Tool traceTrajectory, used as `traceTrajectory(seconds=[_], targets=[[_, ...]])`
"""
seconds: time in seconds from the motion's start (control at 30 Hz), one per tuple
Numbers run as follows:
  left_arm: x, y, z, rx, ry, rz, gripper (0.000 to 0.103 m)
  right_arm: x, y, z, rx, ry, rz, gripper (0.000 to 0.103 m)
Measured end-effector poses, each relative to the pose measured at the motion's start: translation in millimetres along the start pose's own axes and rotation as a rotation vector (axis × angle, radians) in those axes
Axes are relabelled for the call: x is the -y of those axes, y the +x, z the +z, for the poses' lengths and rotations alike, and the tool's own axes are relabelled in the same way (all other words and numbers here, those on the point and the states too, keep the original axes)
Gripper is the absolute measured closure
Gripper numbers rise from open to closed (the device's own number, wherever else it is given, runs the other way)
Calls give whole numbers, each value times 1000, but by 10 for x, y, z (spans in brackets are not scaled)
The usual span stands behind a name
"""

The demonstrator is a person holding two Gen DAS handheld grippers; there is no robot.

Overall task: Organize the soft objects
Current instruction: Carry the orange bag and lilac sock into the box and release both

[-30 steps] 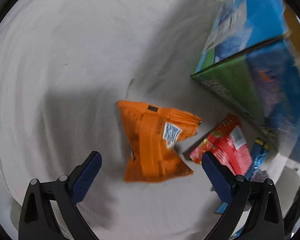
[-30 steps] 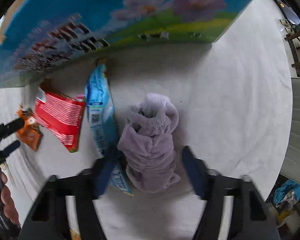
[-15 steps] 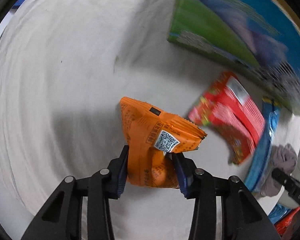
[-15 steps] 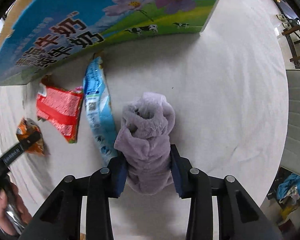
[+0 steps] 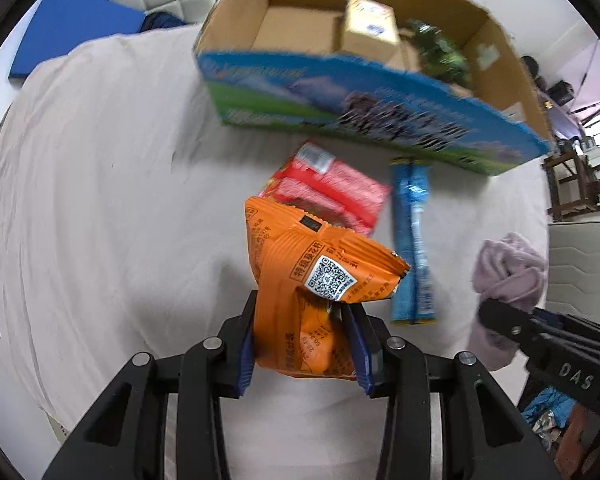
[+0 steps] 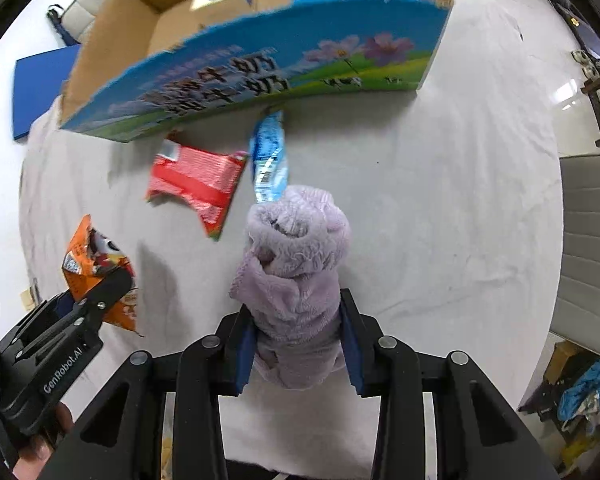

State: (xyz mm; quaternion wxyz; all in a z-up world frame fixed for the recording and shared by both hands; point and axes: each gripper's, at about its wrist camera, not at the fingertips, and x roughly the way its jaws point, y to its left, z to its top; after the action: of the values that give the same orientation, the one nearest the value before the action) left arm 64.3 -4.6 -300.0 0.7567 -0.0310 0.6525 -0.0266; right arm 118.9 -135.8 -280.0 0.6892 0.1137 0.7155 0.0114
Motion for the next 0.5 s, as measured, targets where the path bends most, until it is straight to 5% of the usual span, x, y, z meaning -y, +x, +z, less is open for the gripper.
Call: traceTrajectory(seconds=[0.2,0.5], targets=[[-6,-500,249,82,30,-63,67,-215,-495,2,71,-33,59,64],[-241,-1036,1267,197,71,-113,67,-359,-1282,488,205,-56,103,64]])
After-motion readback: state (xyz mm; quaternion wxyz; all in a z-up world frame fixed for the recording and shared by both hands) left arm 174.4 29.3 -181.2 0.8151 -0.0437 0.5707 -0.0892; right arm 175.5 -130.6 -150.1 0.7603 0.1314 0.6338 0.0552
